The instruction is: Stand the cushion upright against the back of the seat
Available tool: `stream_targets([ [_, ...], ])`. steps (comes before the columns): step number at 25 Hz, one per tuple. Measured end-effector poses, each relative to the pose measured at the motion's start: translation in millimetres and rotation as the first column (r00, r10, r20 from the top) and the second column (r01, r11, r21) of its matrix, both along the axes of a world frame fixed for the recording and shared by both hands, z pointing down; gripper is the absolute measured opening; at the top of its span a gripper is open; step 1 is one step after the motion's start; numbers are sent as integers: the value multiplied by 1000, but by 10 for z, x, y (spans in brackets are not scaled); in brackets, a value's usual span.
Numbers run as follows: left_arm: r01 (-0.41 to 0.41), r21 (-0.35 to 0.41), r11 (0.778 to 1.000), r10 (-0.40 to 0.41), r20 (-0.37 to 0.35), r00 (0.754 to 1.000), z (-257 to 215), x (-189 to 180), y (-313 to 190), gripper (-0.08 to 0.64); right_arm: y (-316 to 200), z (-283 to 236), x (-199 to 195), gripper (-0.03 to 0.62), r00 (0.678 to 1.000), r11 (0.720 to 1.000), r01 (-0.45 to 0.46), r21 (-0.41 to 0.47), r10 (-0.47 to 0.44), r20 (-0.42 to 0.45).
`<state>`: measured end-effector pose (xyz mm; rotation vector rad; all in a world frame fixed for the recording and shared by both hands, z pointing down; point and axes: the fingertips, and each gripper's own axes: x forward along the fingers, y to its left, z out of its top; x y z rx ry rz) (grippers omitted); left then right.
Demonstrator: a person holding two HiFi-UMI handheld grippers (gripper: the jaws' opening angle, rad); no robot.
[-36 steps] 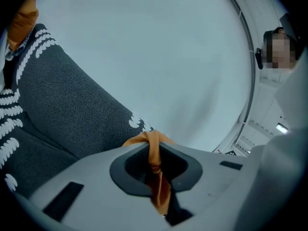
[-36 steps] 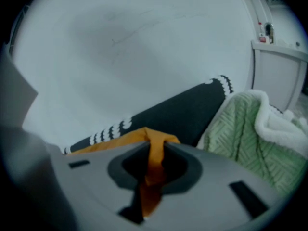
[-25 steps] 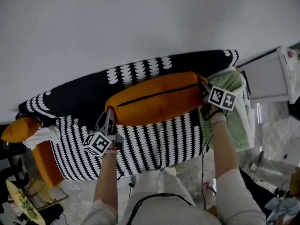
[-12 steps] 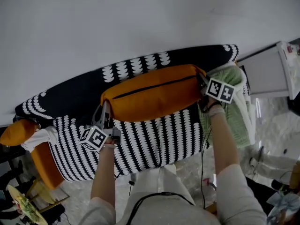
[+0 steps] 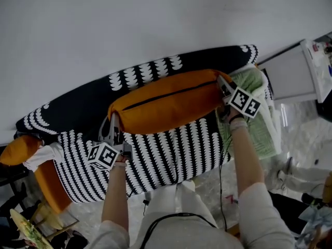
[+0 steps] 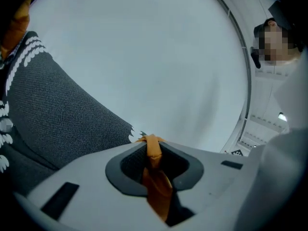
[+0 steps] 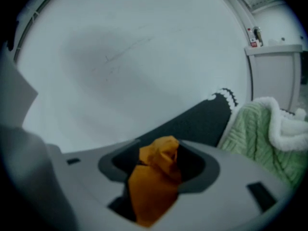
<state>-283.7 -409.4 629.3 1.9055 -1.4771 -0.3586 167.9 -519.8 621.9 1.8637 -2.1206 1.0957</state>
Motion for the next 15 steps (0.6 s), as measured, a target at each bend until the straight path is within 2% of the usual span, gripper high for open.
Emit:
stream_targets([
  [4,20,22,1000,-21,33,999,-78,-55,37,100,110,-192,118,244,998,996,-55,74,54,20],
  [8,46,64,997,-48,28,998,-222,-145,89,103,289,-226,144,244,998,996,-53,76,50,40],
  [15,31,88,996,-39,88,995,-395,-111,237,103,535,-269,83,244,997,996,-39,84,33,73],
])
